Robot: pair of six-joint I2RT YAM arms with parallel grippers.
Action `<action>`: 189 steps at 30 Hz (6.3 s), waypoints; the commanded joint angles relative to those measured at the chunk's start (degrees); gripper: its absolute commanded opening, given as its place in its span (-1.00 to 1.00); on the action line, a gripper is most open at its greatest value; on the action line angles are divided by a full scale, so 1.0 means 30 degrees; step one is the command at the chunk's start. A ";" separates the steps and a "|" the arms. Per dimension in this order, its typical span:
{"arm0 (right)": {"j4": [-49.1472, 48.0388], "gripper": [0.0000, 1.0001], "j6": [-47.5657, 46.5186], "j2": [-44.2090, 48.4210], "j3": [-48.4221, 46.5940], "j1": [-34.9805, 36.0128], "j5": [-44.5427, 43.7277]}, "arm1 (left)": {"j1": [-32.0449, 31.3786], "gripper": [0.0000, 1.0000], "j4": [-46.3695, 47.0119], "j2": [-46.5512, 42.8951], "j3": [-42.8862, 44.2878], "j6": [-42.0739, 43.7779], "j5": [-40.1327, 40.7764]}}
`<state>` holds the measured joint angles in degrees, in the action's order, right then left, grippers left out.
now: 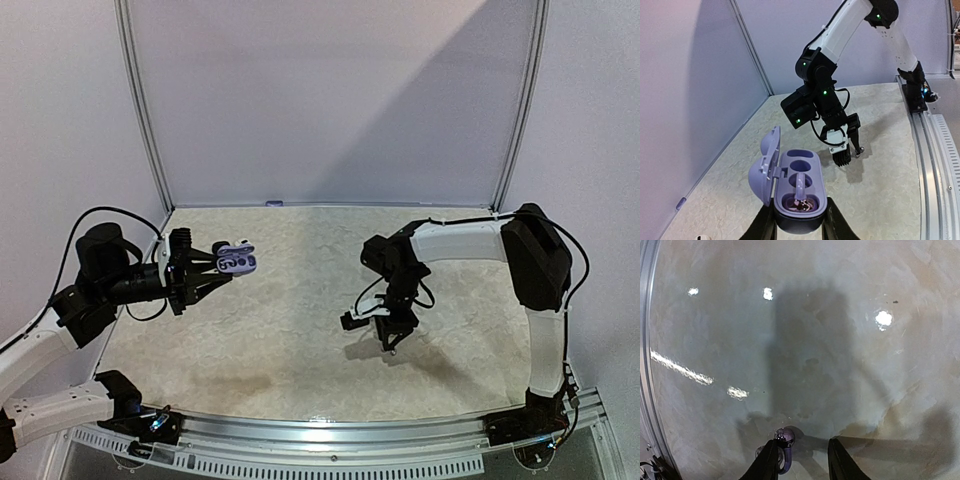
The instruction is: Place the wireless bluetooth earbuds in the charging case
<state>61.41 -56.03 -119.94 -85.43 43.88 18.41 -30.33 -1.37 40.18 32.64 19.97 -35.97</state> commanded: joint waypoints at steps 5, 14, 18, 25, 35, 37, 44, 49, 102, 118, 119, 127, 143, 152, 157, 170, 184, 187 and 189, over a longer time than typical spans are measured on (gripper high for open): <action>0.0036 -0.39 0.0503 0.0546 0.1013 0.0314 -0.0073 | 0.0147 -1.00 -0.0364 -0.0004 0.0142 0.0200 -0.0016; -0.0089 -0.65 0.2321 0.0981 0.1181 0.0347 -0.0093 | 0.0133 -1.00 -0.0116 0.0140 0.0050 0.0175 -0.0082; -0.0458 -0.62 0.3491 0.1000 0.1081 0.0353 -0.0546 | 0.0141 -1.00 -0.0134 0.0124 0.0019 0.0171 -0.0102; -0.3372 -0.49 1.0653 0.2884 0.0773 -0.0193 -0.2476 | 0.0146 -1.00 -0.0272 -0.0023 0.0018 0.0171 0.0002; -0.5585 -0.30 3.3400 0.9427 0.7486 -0.0374 -0.3724 | 0.0148 -1.00 0.0129 0.0262 -0.0116 0.0050 -0.0087; -0.6673 -0.30 3.6061 1.0362 0.9735 -0.0356 -0.3125 | 0.0148 -1.00 0.0921 0.0352 -0.0156 -0.0017 -0.0284; -0.9097 -0.45 3.9407 1.0596 1.1516 -0.0144 -0.1682 | 0.0119 -1.00 0.1065 0.0321 -0.0158 -0.0200 -0.0437; -0.9776 -0.49 4.0161 1.0219 1.2445 -0.0152 -0.1108 | 0.0119 -1.00 0.0600 0.0117 -0.0030 -0.0097 -0.0204; -1.0969 -0.64 3.9077 0.7796 1.1015 0.0183 -0.0138 | 0.0148 -1.00 -0.0572 0.0258 0.0135 0.1148 0.0005; -1.1469 -0.75 3.9237 0.7566 1.0881 0.0315 0.0268 | 0.0146 -1.00 -0.0580 0.0146 0.0063 0.1288 0.0094; -1.1474 -0.75 3.9242 0.7560 1.0808 0.0345 0.0302 | 0.0148 -1.00 -0.0597 0.0141 0.0049 0.1285 0.0120; -1.1422 -0.75 3.9095 0.7094 1.0289 0.0511 0.0490 | 0.0142 -1.00 -0.0515 0.0108 -0.0034 0.1372 0.0151; -0.8885 -1.00 3.6345 0.7123 0.7715 0.0802 -0.0256 | 0.0146 -1.00 -0.0519 0.0082 -0.0012 0.1395 0.0169; -0.4774 -1.00 2.3980 0.8425 0.0787 0.2598 -0.1838 | 0.0146 -1.00 -0.0659 0.0285 0.0214 0.1278 -0.1090; -0.6326 -1.00 1.6470 1.0553 -0.1158 0.4500 -0.1310 | 0.0111 -1.00 -0.1200 0.0566 0.0527 0.2381 -0.2910; -0.4939 -1.00 0.5650 0.7334 -0.8405 0.8490 -0.1935 | -0.0526 -1.00 -0.1885 0.1176 0.1333 0.2382 -0.3127; -0.3751 -1.00 0.3420 0.4333 -1.0831 0.8874 -0.3415 | -0.1091 -1.00 -0.0714 0.1422 0.1197 0.0599 -0.1964; -0.3833 -1.00 0.3377 0.4003 -1.0941 0.8884 -0.4032 | -0.1297 -1.00 -0.0606 0.1484 0.1182 0.0368 -0.1679; -0.3844 -1.00 0.3467 0.3820 -1.1022 0.8873 -0.4488 | -0.1388 -1.00 -0.0555 0.1488 0.1135 0.0286 -0.1571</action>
<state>49.21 -45.10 -106.67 -116.86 70.13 8.34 -33.32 -4.58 44.36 35.53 22.39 -42.13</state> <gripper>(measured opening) 0.029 0.273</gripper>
